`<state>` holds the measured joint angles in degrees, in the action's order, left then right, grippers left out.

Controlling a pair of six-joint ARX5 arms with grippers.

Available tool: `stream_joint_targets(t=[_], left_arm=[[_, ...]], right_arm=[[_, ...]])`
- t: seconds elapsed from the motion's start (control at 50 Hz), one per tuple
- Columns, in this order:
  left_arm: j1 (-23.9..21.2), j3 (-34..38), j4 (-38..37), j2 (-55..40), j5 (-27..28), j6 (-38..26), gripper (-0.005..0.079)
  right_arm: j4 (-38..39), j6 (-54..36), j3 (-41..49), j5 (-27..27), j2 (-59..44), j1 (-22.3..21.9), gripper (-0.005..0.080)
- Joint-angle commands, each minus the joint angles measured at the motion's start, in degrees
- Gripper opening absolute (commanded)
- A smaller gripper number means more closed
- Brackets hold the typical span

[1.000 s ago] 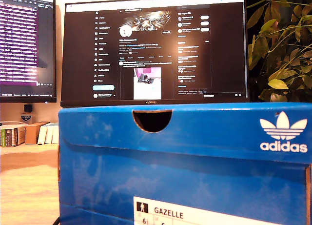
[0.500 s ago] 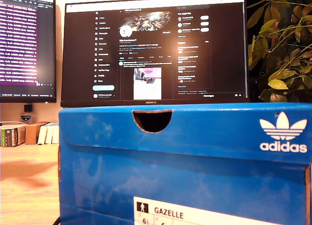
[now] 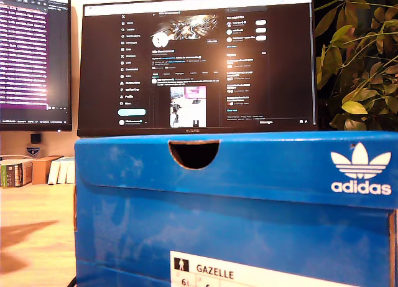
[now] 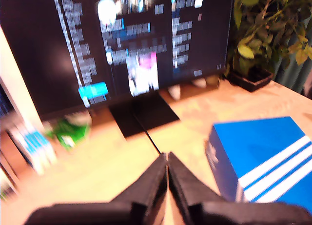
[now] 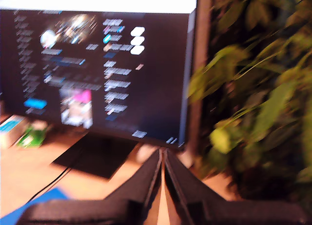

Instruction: Close the blue shoebox by pushing the lid with your left arm and holding the box in place with your right arm

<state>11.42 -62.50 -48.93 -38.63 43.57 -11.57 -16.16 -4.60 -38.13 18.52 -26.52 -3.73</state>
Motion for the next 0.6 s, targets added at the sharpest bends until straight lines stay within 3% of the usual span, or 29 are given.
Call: stream_joint_targets(t=[0.0,0.16,0.28,0.58], left_arm=[[0.26,1.36,1.22,3.1,0.02,1.11,-0.0019],[0.24,5.53,4.61,6.56,-0.26,2.97,-0.0019],[0.24,8.57,10.43,8.76,-1.18,9.75,-0.0019],[-3.98,8.96,6.71,14.16,-6.19,10.05,-0.0019]], right_arm=[[-0.83,-0.33,0.2,-0.11,1.18,0.5,-0.0011],[-3.08,-0.35,0.2,-2.62,3.23,0.46,-0.0011],[-4.85,-0.28,0.2,-2.6,4.17,0.35,-0.0011],[-9.75,-0.37,0.2,-2.58,8.02,1.86,-0.0011]])
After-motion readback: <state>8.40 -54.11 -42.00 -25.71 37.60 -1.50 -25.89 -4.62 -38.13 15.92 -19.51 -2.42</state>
